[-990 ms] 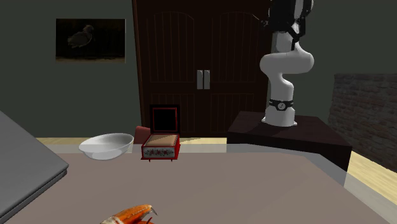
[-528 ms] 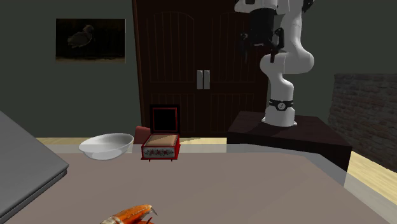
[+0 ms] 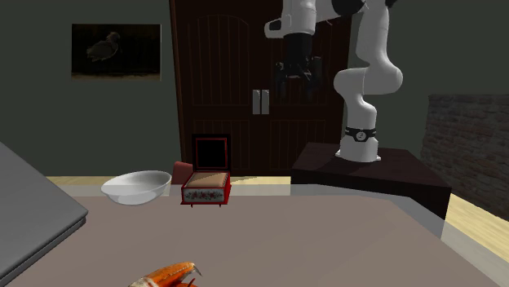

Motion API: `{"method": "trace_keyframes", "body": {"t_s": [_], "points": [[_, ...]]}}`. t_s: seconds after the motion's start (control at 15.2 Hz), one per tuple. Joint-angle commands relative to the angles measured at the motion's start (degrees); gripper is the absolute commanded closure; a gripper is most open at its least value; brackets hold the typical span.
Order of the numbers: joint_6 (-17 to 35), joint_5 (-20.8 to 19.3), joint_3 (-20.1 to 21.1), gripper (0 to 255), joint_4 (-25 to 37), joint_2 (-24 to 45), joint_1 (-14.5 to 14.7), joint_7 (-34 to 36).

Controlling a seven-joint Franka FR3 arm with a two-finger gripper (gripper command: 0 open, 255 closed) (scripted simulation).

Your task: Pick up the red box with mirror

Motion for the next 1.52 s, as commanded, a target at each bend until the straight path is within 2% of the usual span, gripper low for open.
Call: {"method": "trace_keyframes", "body": {"t_s": [0.0,0.53,1.12,1.45], "points": [[2.04,0.53,-1.27,0,0.83,2.48,-1.21,1.32],[9.51,5.43,-6.10,0,6.20,14.44,-5.59,5.00],[15.79,14.37,-9.89,0,12.49,27.09,-11.72,7.25],[18.36,16.01,-9.23,0,11.99,29.37,-12.29,6.15]]}}
